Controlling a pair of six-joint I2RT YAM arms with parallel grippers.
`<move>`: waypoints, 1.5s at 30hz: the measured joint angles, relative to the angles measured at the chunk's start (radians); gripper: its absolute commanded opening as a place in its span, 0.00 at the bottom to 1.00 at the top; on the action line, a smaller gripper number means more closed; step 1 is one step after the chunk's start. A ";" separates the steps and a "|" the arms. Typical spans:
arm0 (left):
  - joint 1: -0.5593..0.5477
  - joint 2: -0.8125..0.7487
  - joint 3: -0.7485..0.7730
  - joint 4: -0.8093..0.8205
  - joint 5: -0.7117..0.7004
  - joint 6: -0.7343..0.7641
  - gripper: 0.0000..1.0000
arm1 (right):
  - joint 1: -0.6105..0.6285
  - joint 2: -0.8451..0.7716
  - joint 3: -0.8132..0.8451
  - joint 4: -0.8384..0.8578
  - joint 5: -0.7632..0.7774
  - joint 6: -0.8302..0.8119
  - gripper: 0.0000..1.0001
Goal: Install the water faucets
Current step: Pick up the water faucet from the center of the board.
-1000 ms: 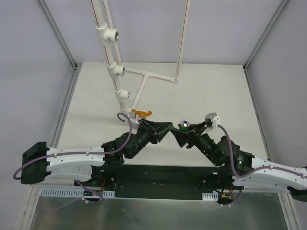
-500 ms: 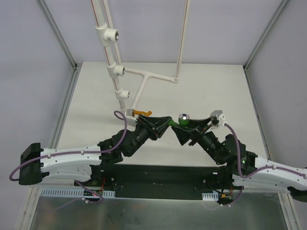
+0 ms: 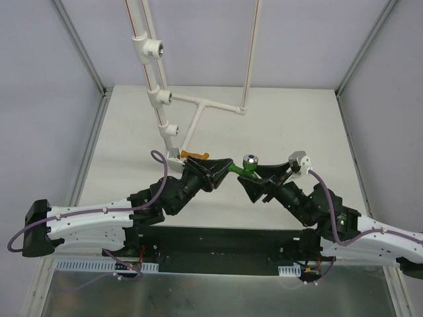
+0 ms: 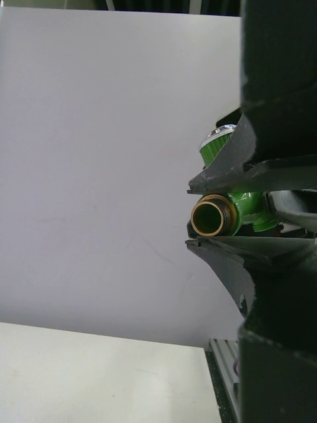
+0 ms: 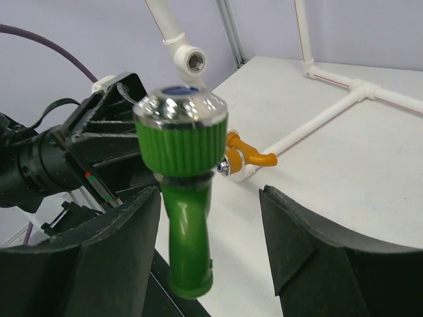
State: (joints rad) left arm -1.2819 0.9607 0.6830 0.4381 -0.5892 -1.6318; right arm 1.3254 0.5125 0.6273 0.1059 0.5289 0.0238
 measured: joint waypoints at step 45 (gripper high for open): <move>0.000 0.003 0.040 -0.084 -0.016 -0.065 0.00 | -0.001 0.154 0.075 0.039 -0.019 -0.116 0.46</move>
State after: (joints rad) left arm -1.2819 0.9642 0.7231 0.3538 -0.6048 -1.6970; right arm 1.3247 0.6670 0.7025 0.1452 0.5102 -0.0925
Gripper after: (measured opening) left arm 0.264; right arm 0.406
